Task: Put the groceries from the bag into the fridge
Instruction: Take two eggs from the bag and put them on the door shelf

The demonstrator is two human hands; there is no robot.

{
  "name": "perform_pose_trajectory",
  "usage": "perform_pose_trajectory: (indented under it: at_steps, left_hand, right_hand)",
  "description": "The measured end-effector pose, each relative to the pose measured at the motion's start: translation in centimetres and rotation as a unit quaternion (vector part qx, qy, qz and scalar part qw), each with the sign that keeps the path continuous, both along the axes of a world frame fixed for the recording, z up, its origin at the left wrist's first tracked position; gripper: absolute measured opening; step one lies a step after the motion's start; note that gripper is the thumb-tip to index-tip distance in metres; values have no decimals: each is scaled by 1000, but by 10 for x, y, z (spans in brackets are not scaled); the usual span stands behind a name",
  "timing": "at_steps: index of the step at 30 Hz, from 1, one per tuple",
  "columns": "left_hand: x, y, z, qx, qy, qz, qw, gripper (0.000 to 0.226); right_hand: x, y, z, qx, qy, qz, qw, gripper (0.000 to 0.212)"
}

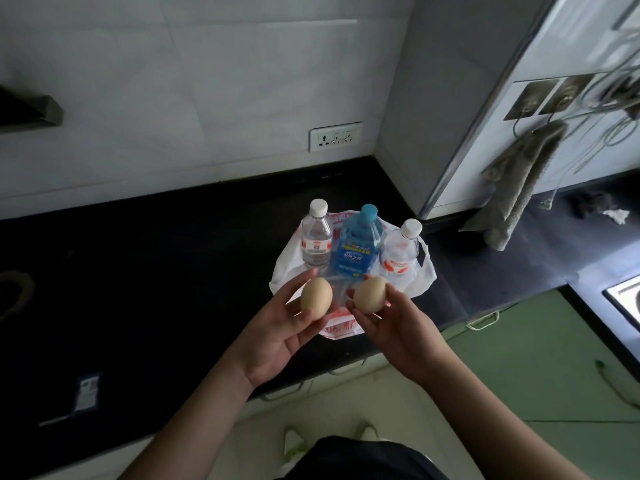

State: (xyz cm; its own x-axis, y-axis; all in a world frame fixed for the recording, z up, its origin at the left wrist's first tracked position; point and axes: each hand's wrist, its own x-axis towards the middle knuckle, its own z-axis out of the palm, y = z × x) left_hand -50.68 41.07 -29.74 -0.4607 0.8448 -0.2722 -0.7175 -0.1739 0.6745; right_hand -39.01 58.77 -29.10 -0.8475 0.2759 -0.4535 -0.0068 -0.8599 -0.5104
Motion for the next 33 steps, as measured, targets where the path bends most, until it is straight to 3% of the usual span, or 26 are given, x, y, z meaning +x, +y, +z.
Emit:
perform_pose_trajectory:
  at_steps: [8,12,17,25,33]
  left_hand:
    - [38,-3,20,31,-13,38,999,82]
    - [68,8,27,-30,6,119,992,77]
    - [120,24,32,-42,2,162,986,27]
    - [196,30,36,-30,-3,234,972,37]
    - [249,-34,44,-38,10,366,930,32]
  right_hand:
    - [36,11,8,45,42,24,998,58]
    - [61,19,8,65,58,50,995,64]
    - [96,35,11,81,47,72,993,36]
    - [133,36,13,78,50,155,984,41]
    - [133,-16,21,46,43,268,961,36]
